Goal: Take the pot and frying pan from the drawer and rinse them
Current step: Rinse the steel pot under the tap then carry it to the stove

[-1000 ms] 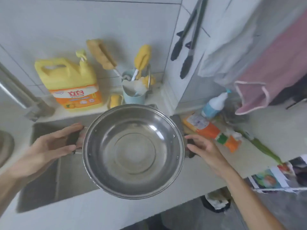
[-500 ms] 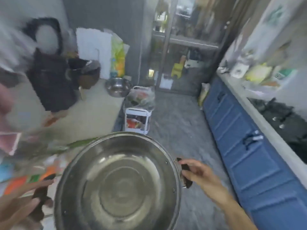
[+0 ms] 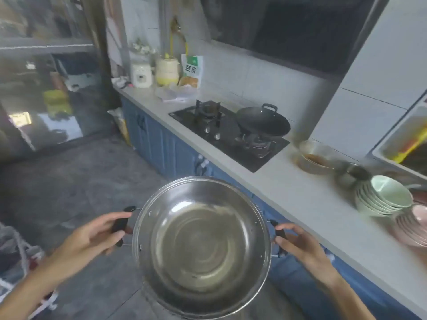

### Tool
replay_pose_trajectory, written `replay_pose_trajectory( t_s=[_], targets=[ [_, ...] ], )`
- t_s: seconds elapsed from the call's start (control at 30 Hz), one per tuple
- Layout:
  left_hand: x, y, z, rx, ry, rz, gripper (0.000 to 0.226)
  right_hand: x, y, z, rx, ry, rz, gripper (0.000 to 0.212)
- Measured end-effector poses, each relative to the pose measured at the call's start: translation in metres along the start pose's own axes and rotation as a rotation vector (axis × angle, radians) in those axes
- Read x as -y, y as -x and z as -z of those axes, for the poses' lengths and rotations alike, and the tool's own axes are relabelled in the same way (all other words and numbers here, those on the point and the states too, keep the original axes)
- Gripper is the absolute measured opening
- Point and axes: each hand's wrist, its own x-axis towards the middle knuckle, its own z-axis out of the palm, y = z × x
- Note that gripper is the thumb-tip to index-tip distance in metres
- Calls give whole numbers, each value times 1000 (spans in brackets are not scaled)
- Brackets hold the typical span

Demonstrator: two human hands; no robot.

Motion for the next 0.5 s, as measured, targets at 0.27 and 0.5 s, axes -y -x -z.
replay_pose_trajectory(
  t_s=[0.27, 0.5],
  targets=[
    [-18, -274, -79, 437, -112, -61, 31, -36, -77, 64, -460, -19, -111, 38],
    [-16, -435, -199, 636, -371, -185, 31, -73, -133, 125, -716, -98, -187, 50]
  ],
)
